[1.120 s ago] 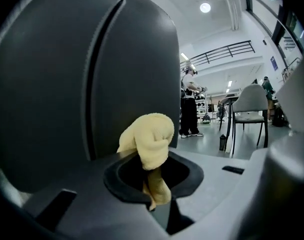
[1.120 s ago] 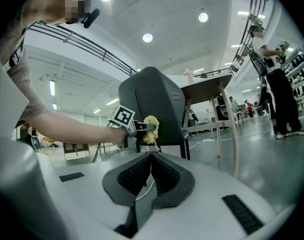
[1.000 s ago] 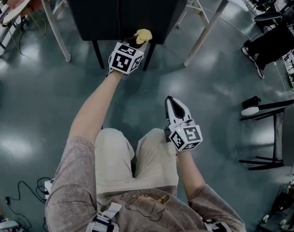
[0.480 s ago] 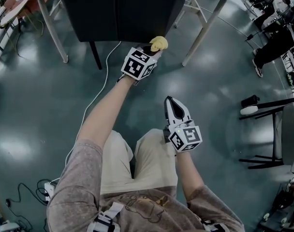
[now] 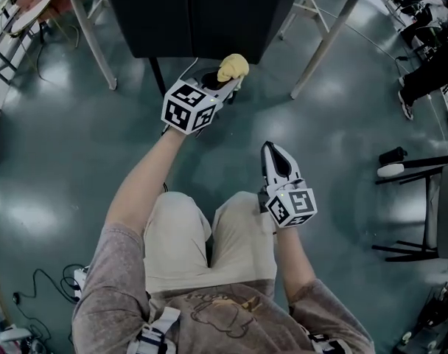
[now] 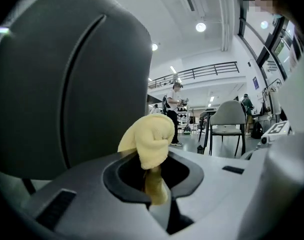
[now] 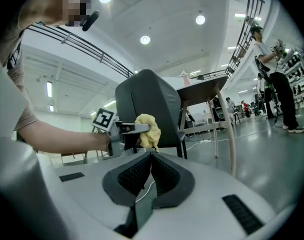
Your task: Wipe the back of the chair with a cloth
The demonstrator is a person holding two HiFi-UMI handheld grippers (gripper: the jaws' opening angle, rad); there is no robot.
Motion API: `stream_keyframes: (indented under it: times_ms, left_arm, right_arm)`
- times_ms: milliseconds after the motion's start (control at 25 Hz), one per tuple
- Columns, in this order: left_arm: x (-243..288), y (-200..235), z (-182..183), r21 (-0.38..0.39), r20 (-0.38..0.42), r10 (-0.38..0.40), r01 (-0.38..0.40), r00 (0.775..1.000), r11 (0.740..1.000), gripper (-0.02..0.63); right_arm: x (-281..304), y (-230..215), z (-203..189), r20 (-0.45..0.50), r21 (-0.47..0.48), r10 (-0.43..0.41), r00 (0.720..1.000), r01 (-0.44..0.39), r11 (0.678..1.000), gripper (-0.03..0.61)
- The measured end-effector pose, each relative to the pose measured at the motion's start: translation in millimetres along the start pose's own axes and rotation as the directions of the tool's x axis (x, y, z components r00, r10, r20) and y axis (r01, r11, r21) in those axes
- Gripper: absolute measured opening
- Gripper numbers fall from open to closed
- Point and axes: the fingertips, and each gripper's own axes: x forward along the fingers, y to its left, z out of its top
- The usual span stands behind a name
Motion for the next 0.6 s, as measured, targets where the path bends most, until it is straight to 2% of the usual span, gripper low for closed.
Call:
stream_keyframes:
  times_ms: [200, 400, 600]
  left_arm:
    - [-74, 32, 2, -0.014, 0.045, 0.110, -0.109, 0.993, 0.994, 0.067]
    - [-151, 57, -4, -0.055, 0.061, 0.229, -0.225, 0.972, 0.973, 0.067]
    - [-184, 62, 14, -0.076, 0.087, 0.268, -0.262, 0.959, 0.962, 0.067]
  right_arm:
    - [11, 0, -1, 0.008, 0.004, 0.014, 1.000, -0.014, 1.000, 0.026]
    - [30, 15, 2, 0.017, 0.002, 0.054, 0.998, -0.055, 0.999, 0.026]
    - [50, 23, 17, 0.017, -0.002, 0.092, 0.996, -0.092, 0.996, 0.026]
